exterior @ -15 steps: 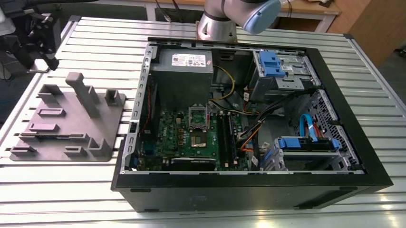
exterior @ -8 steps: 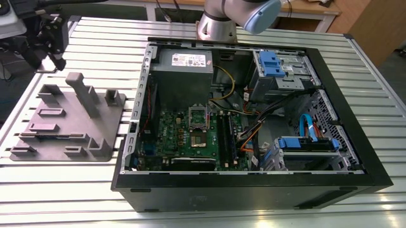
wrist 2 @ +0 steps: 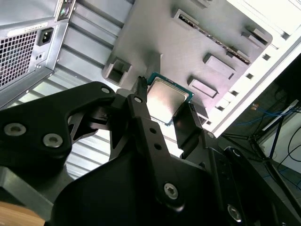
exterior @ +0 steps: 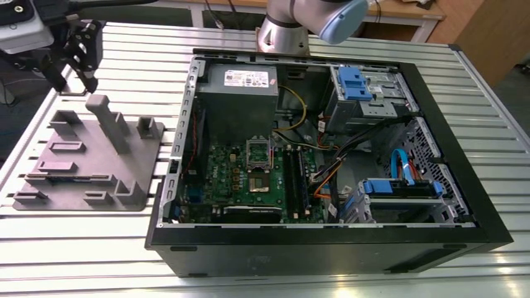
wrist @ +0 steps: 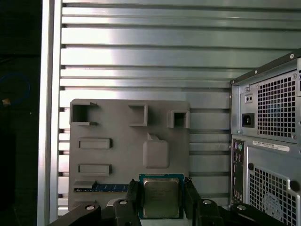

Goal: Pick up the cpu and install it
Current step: 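Pick up the cpu and move it towards the insertion slot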

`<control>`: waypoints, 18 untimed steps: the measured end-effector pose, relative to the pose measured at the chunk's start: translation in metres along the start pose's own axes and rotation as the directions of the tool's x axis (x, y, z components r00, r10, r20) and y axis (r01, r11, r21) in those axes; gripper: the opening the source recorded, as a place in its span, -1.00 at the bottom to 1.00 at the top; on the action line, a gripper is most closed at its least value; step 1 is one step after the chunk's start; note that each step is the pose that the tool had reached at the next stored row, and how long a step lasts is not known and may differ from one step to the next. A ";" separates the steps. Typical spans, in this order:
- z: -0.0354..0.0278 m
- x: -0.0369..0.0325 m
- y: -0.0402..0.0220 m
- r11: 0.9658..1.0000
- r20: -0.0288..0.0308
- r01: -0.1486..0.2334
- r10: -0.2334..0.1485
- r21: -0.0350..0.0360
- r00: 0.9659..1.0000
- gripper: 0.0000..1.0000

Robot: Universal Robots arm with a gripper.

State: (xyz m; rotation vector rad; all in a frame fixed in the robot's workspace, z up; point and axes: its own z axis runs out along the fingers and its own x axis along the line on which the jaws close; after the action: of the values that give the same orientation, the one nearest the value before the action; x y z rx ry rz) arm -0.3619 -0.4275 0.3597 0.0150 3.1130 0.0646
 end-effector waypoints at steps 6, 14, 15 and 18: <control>0.0005 -0.0128 0.0001 1.000 0.000 0.000 0.000 0.000 1.000 -0.06; 0.0012 -0.0282 0.0002 1.000 0.000 0.000 0.000 0.000 1.000 -0.06; 0.0012 -0.0300 0.0003 1.000 0.000 0.000 0.000 0.000 1.000 -0.06; 0.0015 -0.0352 0.0003 1.000 0.000 0.000 0.000 0.000 1.000 -0.06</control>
State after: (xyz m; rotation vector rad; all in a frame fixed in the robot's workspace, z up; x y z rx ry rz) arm -0.3266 -0.4275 0.3592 0.0149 3.1129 0.0647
